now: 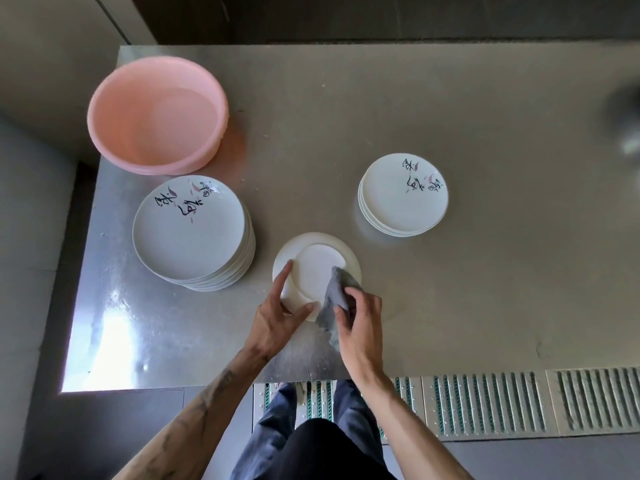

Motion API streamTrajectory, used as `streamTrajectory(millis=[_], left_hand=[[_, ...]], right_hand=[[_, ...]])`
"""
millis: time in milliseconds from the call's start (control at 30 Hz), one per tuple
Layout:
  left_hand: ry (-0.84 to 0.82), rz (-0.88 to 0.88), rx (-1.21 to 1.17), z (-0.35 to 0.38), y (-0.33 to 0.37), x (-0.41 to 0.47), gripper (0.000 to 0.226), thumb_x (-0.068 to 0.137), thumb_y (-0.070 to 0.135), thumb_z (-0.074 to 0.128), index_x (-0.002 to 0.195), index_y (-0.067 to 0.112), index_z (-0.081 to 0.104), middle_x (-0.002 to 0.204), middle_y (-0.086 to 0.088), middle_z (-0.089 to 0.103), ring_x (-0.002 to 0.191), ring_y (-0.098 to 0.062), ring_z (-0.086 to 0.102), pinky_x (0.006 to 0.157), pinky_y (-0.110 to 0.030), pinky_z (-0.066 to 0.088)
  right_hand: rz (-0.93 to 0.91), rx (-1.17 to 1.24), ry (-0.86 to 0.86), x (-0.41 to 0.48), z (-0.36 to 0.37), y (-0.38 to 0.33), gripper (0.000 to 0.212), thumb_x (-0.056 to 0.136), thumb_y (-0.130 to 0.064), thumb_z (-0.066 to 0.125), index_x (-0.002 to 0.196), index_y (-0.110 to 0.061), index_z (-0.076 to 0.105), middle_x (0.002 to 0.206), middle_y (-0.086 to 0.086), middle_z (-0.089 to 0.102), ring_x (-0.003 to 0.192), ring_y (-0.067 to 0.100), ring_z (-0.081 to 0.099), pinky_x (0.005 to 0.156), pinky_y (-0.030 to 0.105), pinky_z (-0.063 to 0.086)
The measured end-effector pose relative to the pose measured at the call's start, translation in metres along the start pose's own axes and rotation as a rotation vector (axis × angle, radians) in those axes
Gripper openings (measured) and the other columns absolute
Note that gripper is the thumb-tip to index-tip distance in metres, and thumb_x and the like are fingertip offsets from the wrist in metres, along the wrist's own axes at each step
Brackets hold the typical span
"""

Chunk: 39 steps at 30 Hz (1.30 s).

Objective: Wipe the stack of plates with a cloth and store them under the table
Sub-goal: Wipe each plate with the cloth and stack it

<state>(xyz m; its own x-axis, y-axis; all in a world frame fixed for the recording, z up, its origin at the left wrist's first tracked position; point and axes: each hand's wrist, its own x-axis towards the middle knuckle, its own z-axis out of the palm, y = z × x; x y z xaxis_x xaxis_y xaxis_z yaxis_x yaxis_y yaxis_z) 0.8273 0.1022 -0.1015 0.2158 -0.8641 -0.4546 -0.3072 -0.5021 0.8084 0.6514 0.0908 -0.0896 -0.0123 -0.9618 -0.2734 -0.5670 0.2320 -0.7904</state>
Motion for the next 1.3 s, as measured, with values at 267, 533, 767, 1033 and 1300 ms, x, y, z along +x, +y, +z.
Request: streamTrajectory(millis=[267, 533, 767, 1033, 1300], left_hand=[[-0.013, 0.052, -0.191, 0.001, 0.011, 0.007, 0.066, 0.092, 0.004, 0.071, 0.142, 0.037, 0.043, 0.114, -0.003, 0.059, 0.078, -0.018, 0.075, 0.063, -0.044, 0.065], [-0.018, 0.003, -0.199, -0.006, 0.005, 0.014, 0.074, 0.087, 0.003, 0.079, 0.145, 0.037, 0.048, 0.114, -0.003, 0.064, 0.074, -0.028, 0.075, 0.067, -0.042, 0.065], [0.018, 0.066, -0.158, -0.003, 0.009, 0.012, 0.044, 0.099, 0.009, 0.066, 0.139, 0.024, 0.055, 0.089, -0.016, 0.064, 0.075, -0.023, 0.071, 0.071, -0.047, 0.064], [-0.096, 0.078, -0.179, -0.003, 0.017, 0.016, 0.080, 0.090, -0.005, 0.072, 0.151, 0.036, 0.041, 0.113, 0.000, 0.062, 0.069, -0.030, 0.075, 0.069, -0.041, 0.065], [-0.081, 0.036, -0.183, -0.003, 0.008, 0.016, 0.071, 0.097, 0.028, 0.071, 0.156, 0.043, 0.035, 0.083, -0.010, 0.076, 0.070, -0.027, 0.077, 0.073, -0.043, 0.064]], right_hand=[[0.035, -0.010, 0.042, 0.006, 0.000, -0.003, 0.033, 0.096, -0.012, 0.067, 0.127, -0.018, 0.057, 0.120, -0.006, 0.046, 0.110, 0.014, 0.057, 0.095, 0.017, 0.041], [0.056, 0.008, 0.012, 0.023, -0.014, 0.001, 0.030, 0.098, -0.012, 0.065, 0.127, -0.016, 0.059, 0.121, -0.005, 0.046, 0.107, 0.001, 0.053, 0.094, 0.009, 0.039], [0.035, 0.027, 0.056, 0.004, -0.002, 0.001, 0.028, 0.097, -0.008, 0.064, 0.123, -0.016, 0.058, 0.118, -0.006, 0.044, 0.103, -0.014, 0.049, 0.086, -0.003, 0.034], [0.003, 0.025, 0.058, -0.005, 0.003, -0.005, 0.027, 0.095, -0.010, 0.066, 0.118, -0.023, 0.058, 0.116, -0.010, 0.043, 0.101, -0.011, 0.052, 0.085, -0.001, 0.037], [0.018, -0.024, 0.111, 0.012, -0.005, -0.003, 0.028, 0.096, -0.009, 0.065, 0.122, -0.017, 0.061, 0.122, -0.003, 0.049, 0.114, 0.017, 0.055, 0.100, 0.028, 0.044]])
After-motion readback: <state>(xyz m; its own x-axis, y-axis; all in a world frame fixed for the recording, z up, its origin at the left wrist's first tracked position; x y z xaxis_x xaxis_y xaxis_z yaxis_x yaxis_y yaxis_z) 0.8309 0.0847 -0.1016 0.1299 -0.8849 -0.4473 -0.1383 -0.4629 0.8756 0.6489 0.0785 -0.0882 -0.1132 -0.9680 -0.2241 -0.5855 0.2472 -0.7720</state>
